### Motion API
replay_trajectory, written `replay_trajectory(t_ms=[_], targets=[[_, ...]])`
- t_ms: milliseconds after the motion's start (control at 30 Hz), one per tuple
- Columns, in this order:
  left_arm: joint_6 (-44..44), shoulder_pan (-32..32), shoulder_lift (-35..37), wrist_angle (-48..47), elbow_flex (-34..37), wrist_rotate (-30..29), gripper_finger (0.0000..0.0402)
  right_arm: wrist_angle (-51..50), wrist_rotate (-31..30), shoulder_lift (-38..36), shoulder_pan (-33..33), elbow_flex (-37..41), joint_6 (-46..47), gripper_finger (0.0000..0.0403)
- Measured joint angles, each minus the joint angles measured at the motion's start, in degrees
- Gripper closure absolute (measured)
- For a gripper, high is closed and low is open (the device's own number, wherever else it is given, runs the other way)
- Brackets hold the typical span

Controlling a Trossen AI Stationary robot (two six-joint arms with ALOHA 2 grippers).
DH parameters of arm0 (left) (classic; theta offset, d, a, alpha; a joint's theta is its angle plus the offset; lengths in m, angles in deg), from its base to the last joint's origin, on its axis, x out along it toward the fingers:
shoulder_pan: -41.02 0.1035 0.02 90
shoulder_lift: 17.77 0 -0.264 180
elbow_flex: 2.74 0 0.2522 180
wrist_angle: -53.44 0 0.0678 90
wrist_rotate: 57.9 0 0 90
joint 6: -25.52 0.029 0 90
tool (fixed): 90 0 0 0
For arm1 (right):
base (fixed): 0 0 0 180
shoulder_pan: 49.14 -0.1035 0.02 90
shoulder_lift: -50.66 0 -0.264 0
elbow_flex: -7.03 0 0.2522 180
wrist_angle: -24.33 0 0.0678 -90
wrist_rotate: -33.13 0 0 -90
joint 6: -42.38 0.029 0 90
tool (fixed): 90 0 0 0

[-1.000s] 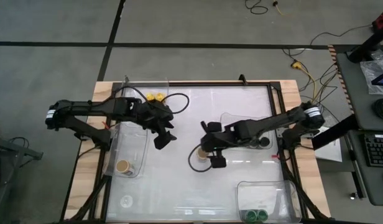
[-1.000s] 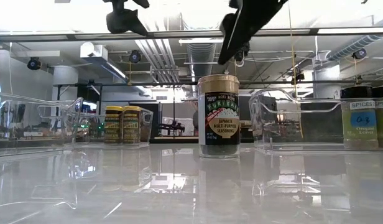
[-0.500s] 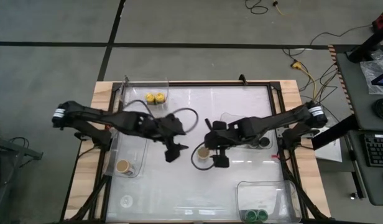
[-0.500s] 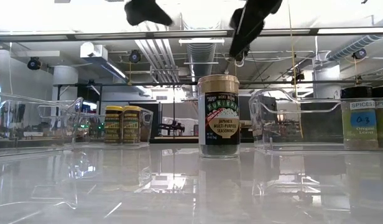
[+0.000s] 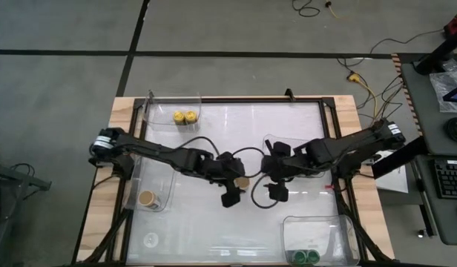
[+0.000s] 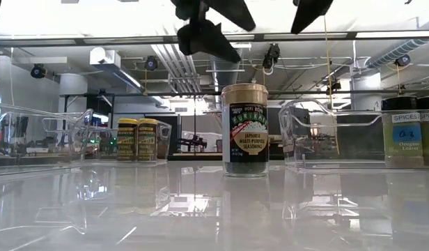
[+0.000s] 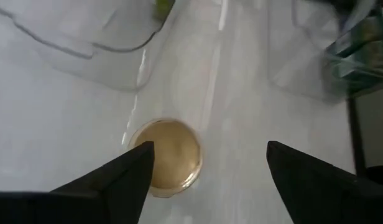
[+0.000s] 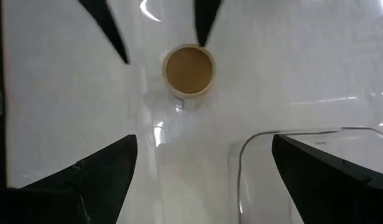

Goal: Sort spices by type
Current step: Put the gold seasoning bottle into the middle left transparent bin

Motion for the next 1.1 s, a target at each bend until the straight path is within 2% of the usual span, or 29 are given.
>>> replay_trajectory(t_ms=[200,333,633,900,1100], targets=[[-0.92,0.08,-4.79,-6.57,-5.86,-3.26,0.007,-1.16,-0.1,-0.14,-2.15,0.02,2.32,0.0039],[-1.07,0.08,-7.44,-8.08,-8.09,-3.26,0.0053,-2.03,-0.16,0.15,-3.3,0.07,3.27,0.0039],[-2.25,0.69,-12.4,-11.47,-12.25,-3.99,0.005,-2.45,-1.47,0.19,-4.88,0.13,5.12,0.0039],[-1.99,1.32,-12.87,-13.01,-13.33,-4.76,0.005,-2.56,-1.49,0.19,-4.97,0.17,5.74,0.0039],[1.81,1.36,-12.0,-14.31,-13.31,-4.71,0.0052,-2.39,-1.63,0.23,-4.97,0.17,5.74,0.0039]])
